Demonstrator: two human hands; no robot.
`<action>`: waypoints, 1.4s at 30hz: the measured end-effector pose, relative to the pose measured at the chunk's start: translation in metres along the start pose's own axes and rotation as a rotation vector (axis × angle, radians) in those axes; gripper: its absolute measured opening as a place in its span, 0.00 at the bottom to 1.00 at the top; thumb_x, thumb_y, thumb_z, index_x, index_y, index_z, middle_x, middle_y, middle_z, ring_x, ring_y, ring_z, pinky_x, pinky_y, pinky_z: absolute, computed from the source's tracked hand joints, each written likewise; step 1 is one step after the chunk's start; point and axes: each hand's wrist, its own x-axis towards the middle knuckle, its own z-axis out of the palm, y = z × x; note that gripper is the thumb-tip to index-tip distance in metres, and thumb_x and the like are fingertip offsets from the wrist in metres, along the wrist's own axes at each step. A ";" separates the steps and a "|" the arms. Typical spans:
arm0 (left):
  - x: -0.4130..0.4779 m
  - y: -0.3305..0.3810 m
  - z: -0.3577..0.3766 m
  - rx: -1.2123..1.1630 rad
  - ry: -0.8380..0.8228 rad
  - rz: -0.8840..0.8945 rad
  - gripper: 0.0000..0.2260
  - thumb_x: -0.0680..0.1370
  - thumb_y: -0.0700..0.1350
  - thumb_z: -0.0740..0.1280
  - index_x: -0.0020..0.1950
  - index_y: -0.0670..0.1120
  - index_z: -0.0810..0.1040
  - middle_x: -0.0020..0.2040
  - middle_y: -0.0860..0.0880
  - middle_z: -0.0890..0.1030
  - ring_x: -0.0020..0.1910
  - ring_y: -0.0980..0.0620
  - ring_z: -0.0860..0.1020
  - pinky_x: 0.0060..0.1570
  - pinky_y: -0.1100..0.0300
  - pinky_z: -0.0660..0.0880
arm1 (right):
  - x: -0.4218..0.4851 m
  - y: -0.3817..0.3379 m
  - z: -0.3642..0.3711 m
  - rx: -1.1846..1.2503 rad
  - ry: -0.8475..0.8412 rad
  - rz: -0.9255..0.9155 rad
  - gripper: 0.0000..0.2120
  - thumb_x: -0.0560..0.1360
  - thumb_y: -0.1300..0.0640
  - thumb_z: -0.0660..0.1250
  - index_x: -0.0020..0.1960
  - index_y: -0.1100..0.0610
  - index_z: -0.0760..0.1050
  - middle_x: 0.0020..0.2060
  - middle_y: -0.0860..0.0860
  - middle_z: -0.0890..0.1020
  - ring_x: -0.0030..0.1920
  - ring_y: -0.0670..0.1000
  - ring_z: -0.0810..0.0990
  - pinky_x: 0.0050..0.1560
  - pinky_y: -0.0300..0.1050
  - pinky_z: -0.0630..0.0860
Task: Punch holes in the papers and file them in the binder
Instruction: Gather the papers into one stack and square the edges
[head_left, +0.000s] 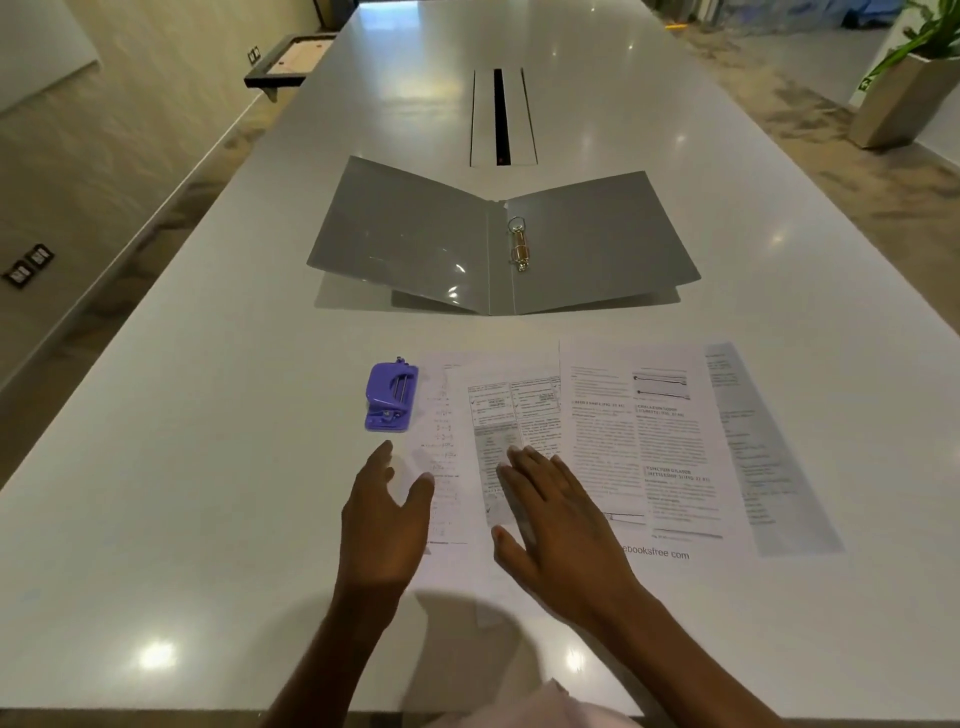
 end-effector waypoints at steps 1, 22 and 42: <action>0.000 0.002 0.000 -0.022 -0.001 -0.015 0.28 0.84 0.48 0.68 0.83 0.51 0.63 0.80 0.47 0.71 0.76 0.44 0.73 0.66 0.47 0.77 | 0.000 0.000 0.001 -0.008 0.000 0.004 0.31 0.80 0.41 0.59 0.79 0.55 0.66 0.80 0.52 0.66 0.81 0.50 0.60 0.81 0.47 0.51; 0.031 0.033 0.005 -0.172 -0.198 -0.138 0.11 0.83 0.50 0.69 0.58 0.43 0.83 0.52 0.42 0.87 0.48 0.43 0.87 0.50 0.47 0.85 | -0.005 0.006 0.000 0.035 -0.026 0.047 0.32 0.82 0.40 0.55 0.82 0.53 0.60 0.82 0.48 0.61 0.82 0.45 0.53 0.82 0.47 0.52; 0.051 0.019 0.023 -0.069 -0.113 0.104 0.05 0.85 0.38 0.65 0.56 0.45 0.79 0.45 0.53 0.82 0.44 0.55 0.82 0.42 0.65 0.76 | 0.035 -0.012 0.011 -0.115 -0.062 0.062 0.29 0.83 0.43 0.54 0.79 0.57 0.64 0.79 0.54 0.67 0.81 0.54 0.61 0.81 0.61 0.51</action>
